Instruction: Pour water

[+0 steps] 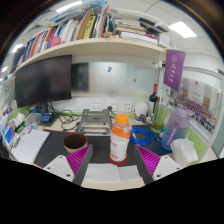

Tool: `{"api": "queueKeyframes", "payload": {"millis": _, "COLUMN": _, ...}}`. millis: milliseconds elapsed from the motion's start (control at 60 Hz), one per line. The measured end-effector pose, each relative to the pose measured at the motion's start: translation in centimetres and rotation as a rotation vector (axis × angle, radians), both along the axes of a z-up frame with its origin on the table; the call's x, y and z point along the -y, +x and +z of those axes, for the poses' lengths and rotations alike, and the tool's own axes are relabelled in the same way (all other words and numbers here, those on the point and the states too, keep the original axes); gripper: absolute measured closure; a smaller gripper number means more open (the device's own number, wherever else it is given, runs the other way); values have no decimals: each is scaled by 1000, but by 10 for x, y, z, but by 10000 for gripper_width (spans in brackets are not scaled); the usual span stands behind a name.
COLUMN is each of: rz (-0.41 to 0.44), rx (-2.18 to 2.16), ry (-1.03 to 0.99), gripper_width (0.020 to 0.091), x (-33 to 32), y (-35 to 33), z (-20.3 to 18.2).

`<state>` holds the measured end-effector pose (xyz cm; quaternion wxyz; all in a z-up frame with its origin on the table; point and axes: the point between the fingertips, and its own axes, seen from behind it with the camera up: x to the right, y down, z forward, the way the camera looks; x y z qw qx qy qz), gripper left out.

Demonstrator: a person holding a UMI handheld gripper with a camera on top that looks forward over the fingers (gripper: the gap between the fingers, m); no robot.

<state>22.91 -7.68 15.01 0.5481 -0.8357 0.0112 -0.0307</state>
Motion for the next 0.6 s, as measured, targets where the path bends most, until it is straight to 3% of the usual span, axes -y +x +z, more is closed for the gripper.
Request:
{"api": "queueKeyframes", "payload": {"millis": 200, "rz": -44, "rx": 7, "ry": 40, "gripper_width": 246, "x": 31, "y": -19, "z": 44}}
{"api": "queueKeyframes", "payload": {"millis": 600, "rz": -88, "rx": 6, "ry": 125, "gripper_width": 254, "x": 36, "y": -32, "z": 85}}
